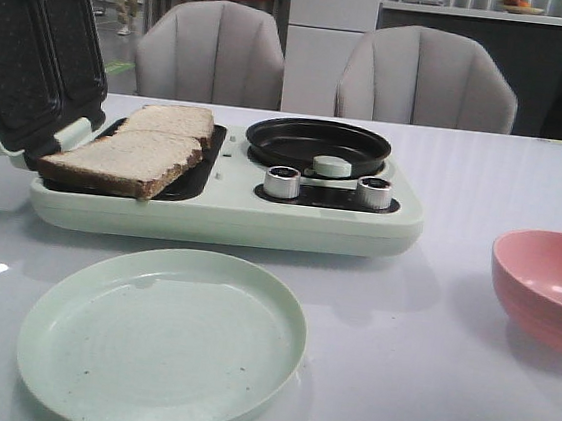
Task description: Make breakfast with bread and shrimp
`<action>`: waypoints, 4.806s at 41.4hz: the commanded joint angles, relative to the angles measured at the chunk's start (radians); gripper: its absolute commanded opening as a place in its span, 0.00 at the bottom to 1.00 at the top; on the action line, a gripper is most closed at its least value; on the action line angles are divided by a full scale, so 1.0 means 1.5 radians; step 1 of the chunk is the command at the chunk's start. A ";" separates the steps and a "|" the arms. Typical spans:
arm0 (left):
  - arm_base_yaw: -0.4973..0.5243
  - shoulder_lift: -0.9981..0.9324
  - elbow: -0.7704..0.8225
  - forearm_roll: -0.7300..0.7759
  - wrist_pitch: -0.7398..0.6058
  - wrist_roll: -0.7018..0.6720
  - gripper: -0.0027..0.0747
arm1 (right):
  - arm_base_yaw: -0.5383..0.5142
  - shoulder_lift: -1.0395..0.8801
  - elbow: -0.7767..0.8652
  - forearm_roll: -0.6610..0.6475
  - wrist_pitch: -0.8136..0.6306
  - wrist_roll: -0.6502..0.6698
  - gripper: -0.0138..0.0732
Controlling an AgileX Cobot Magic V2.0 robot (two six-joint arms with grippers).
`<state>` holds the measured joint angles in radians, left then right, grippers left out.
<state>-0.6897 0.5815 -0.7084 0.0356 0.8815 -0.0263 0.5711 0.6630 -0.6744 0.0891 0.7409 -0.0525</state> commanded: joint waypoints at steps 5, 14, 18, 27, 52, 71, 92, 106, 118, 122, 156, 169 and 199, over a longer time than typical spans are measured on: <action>0.004 0.141 -0.088 0.141 0.054 -0.114 0.53 | 0.000 -0.003 -0.019 -0.004 -0.049 0.001 0.70; 0.141 0.301 -0.145 0.220 0.116 -0.174 0.36 | 0.000 -0.003 -0.019 -0.004 -0.049 0.001 0.70; 0.246 0.344 -0.158 0.177 0.075 -0.147 0.29 | 0.000 -0.003 -0.019 -0.004 -0.049 0.001 0.70; 0.467 0.402 -0.191 -0.019 -0.027 0.033 0.17 | 0.000 -0.003 -0.019 -0.003 -0.049 0.001 0.70; 0.637 0.682 -0.499 -0.352 -0.095 0.184 0.16 | 0.000 -0.003 -0.019 -0.003 -0.049 0.001 0.70; 0.560 0.759 -0.573 -0.481 -0.050 0.232 0.16 | 0.000 -0.003 -0.019 -0.003 -0.049 0.001 0.70; 0.391 0.669 -0.542 -0.505 -0.016 0.349 0.16 | 0.000 -0.003 -0.019 -0.003 -0.049 0.001 0.70; 0.251 0.514 -0.387 -0.464 -0.086 0.378 0.16 | 0.000 -0.003 -0.019 -0.003 -0.049 0.001 0.70; 0.098 0.337 -0.197 -0.383 -0.150 0.378 0.16 | 0.000 -0.003 -0.019 0.001 -0.049 0.001 0.70; 0.073 0.271 -0.136 -0.384 -0.164 0.378 0.16 | 0.000 -0.003 -0.019 0.001 -0.049 0.001 0.70; 0.066 0.071 0.014 -0.416 -0.235 0.378 0.16 | -0.349 0.278 -0.129 -0.010 -0.022 0.012 0.70; 0.066 0.071 0.014 -0.416 -0.235 0.378 0.16 | -0.458 0.447 -0.177 -0.010 -0.063 -0.015 0.70; 0.066 0.071 0.014 -0.416 -0.234 0.378 0.16 | -0.466 0.659 -0.211 -0.003 -0.152 -0.023 0.32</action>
<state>-0.5830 0.6896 -0.6597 -0.5552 0.5958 0.5408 -0.1258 1.6920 -0.9547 0.0825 0.5529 -0.0744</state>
